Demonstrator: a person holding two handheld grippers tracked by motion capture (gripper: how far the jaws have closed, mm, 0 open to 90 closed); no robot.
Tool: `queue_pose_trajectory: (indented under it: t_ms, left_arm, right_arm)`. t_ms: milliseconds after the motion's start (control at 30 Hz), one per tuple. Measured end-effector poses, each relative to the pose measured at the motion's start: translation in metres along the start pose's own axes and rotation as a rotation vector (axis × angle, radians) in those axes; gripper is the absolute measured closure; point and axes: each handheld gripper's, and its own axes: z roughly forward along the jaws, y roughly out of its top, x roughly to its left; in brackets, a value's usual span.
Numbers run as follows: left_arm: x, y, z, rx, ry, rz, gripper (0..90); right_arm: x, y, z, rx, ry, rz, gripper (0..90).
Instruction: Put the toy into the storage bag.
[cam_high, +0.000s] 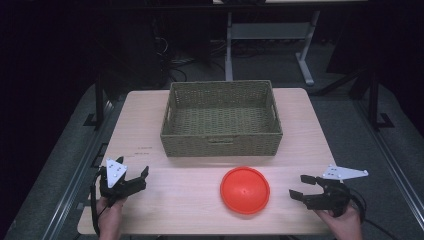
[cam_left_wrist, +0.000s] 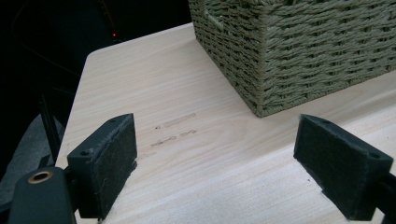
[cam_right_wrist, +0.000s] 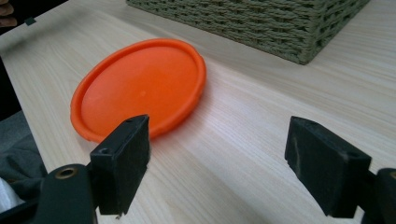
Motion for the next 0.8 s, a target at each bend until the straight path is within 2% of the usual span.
queue_pose_trajectory:
  t_ms: [200,567,667,800]
  left_arm:
    - [0.0,0.0,0.0,-0.002,0.001,0.004,12.8]
    - [-0.001,0.0,0.0,0.005,0.0,0.022,12.8]
    - [0.0,0.0,0.0,0.008,0.004,0.02,12.8]
    - [0.002,0.0,-0.001,0.006,0.013,0.01,12.8]
  right_arm:
    - [0.004,0.011,0.008,0.025,0.018,-0.014,20.1]
    - [0.012,0.032,0.03,0.105,0.047,-0.057,19.8]
    - [0.015,0.038,0.034,0.129,0.053,-0.057,20.2]
    - [0.017,0.044,0.041,0.133,0.057,-0.072,19.3]
